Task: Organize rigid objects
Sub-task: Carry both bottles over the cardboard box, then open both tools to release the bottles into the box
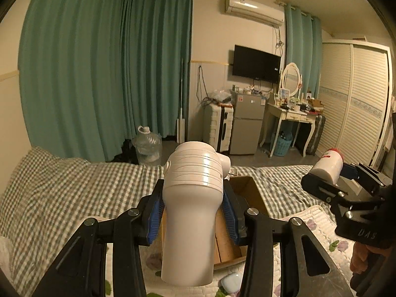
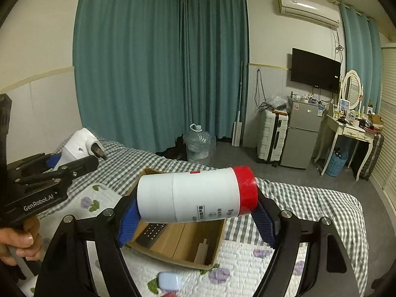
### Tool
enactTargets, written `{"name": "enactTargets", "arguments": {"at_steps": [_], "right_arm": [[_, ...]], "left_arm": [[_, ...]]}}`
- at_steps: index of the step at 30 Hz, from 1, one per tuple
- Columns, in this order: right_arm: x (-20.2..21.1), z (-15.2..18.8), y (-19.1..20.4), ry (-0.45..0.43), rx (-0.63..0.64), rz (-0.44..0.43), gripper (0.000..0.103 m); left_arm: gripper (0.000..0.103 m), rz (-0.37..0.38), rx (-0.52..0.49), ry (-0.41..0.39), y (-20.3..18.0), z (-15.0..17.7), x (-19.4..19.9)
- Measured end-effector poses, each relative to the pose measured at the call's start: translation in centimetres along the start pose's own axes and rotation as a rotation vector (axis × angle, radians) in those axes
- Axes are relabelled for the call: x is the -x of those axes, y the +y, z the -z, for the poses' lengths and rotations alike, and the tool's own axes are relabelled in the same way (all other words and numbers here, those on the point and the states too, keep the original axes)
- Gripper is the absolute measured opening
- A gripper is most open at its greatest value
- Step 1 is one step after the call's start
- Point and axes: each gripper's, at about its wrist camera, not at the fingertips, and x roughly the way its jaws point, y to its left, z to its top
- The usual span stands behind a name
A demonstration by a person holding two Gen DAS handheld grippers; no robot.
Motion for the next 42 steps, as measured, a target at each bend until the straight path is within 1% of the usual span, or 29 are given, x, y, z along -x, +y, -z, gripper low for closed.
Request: {"name": "enactTargets", "arguments": {"at_steps": [2,6,7,11,14,19,22,25,27,31,32,34,35,37,42], "right_arm": [[-1.4,0.2,0.1,0.018,0.013,0.001,0.078],[-4.8,1.5,0.6,0.075,0.059,-0.007,0.078],[-5.8,1.8,0.6,0.091,0.073,-0.01,0.078],[-9.3,3.8,1.0,0.154,0.112,-0.027,0.078],[-11.9,5.2,1.4,0.202,0.15,-0.032,0.078],[-15.4,7.4,1.8,0.27,0.186,-0.043,0.077],[-16.8,8.4,1.9,0.302,0.191,-0.038,0.077],[-17.8,9.3,1.9,0.327,0.191,-0.049,0.077],[-18.2,9.7,1.9,0.336,0.192,-0.047,0.078],[-18.2,10.2,1.9,0.345,0.167,-0.058,0.078],[-18.2,10.2,1.7,0.349,0.156,-0.063,0.078],[-17.7,10.0,1.3,0.335,0.138,-0.067,0.079],[-17.3,9.7,1.1,0.321,0.135,-0.064,0.084],[-16.3,9.1,1.1,0.294,0.14,-0.058,0.09],[-13.9,7.6,0.8,0.246,0.134,-0.036,0.09]], "left_arm": [[0.044,0.006,0.004,0.025,0.1,0.2,-1.6],[0.044,0.022,0.022,0.104,0.4,1.1,-5.5],[0.044,0.031,0.033,0.145,0.7,1.5,-7.1],[0.044,0.05,0.057,0.248,1.2,3.1,-11.0],[0.044,0.057,0.057,0.311,1.3,4.3,-13.5],[0.044,0.055,0.029,0.378,0.8,5.9,-16.0],[0.044,0.03,-0.008,0.381,0.4,6.4,-16.4],[0.044,0.039,-0.022,0.383,-0.1,6.4,-16.3],[0.044,0.026,-0.036,0.382,-0.4,6.3,-16.4],[0.047,0.009,-0.031,0.389,-0.4,6.1,-16.8],[0.049,0.0,-0.03,0.393,-0.4,6.1,-16.8],[0.055,-0.018,-0.029,0.39,-0.4,5.7,-16.8],[0.055,-0.02,-0.027,0.385,-0.4,5.6,-16.7],[0.056,-0.013,-0.02,0.374,-0.4,5.2,-16.2],[0.056,-0.016,0.007,0.354,-0.1,3.5,-14.7]]}}
